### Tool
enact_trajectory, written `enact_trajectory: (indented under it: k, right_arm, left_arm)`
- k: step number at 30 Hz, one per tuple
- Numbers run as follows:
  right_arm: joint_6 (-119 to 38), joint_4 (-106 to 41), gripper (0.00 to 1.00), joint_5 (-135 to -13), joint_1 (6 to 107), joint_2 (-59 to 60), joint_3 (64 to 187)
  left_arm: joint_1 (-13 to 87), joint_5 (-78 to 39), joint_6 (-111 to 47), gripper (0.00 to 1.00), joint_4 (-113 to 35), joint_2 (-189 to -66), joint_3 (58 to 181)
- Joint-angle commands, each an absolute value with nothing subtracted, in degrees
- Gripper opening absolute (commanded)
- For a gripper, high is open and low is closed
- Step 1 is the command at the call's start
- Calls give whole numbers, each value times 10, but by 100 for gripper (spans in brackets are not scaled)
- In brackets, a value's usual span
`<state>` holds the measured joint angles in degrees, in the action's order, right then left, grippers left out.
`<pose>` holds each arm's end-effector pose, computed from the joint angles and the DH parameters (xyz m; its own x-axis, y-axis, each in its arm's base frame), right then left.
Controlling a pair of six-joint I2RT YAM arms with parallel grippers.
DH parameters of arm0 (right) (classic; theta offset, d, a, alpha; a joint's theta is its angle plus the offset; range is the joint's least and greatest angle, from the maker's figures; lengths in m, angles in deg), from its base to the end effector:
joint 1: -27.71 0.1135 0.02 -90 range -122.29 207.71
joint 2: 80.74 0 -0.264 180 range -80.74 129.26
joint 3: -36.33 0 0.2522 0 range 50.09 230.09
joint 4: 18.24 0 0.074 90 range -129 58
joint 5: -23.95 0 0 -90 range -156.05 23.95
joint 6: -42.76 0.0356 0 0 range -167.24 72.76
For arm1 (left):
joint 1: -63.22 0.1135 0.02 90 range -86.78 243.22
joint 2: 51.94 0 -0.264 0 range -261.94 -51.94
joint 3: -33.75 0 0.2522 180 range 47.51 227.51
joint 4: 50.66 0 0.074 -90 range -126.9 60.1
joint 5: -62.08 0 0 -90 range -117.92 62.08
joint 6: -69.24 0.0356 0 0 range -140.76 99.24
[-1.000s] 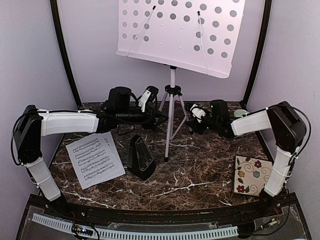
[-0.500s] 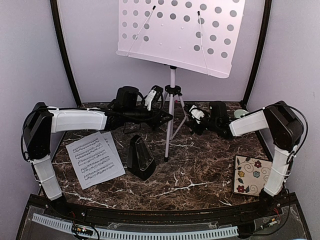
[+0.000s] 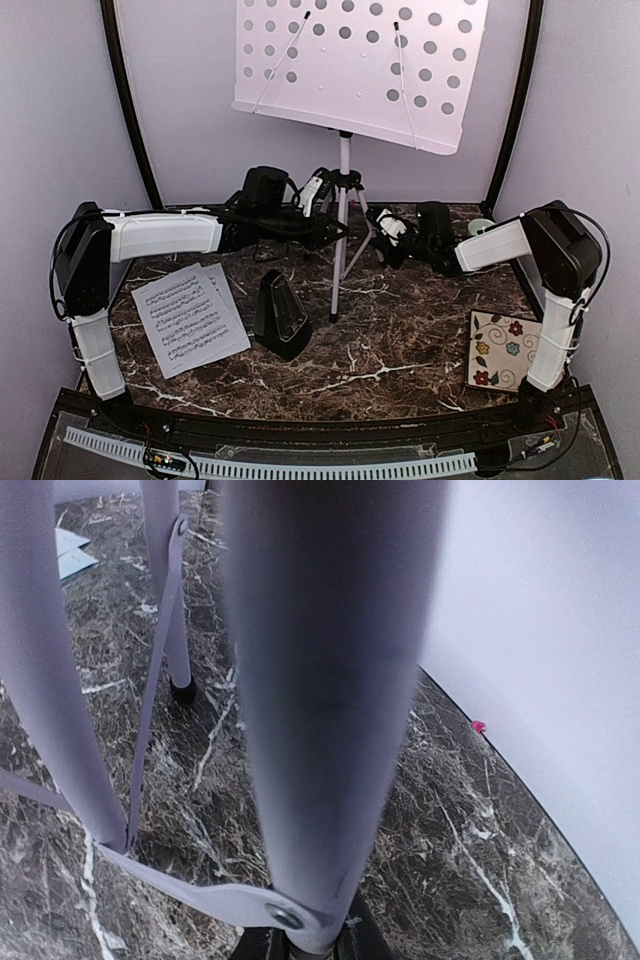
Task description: Set up the instrument practice props
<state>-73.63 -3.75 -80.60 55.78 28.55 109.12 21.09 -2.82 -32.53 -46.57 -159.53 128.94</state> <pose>0.3580 0.2011 0.1720 -0.0024 -0.4889 -0.8724 -0.7391 0.5885 -0.3277 0.3221 -0.3117 0.2808 -0.3915 0.1051 -0.9141 0.8471 0.4292 -0.3135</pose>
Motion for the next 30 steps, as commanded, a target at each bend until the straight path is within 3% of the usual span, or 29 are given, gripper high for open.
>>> enact_trajectory:
  k: [1, 2, 4, 30]
  right_arm:
    - [-734, -13, 5, -781, 556, 290, 1113]
    - [-737, -15, 0, -777, 554, 288, 1114]
    - [-744, -17, 0, -768, 551, 284, 1112]
    - [-772, 54, 0, -655, 455, 265, 1053]
  left_arm:
    - [210, -21, -325, 9, -431, -1593, 1310]
    - [210, -20, -326, 5, -427, -1593, 1312]
    - [210, -18, -326, 0, -420, -1592, 1314]
    - [196, -34, -277, 0, -310, -1568, 1335]
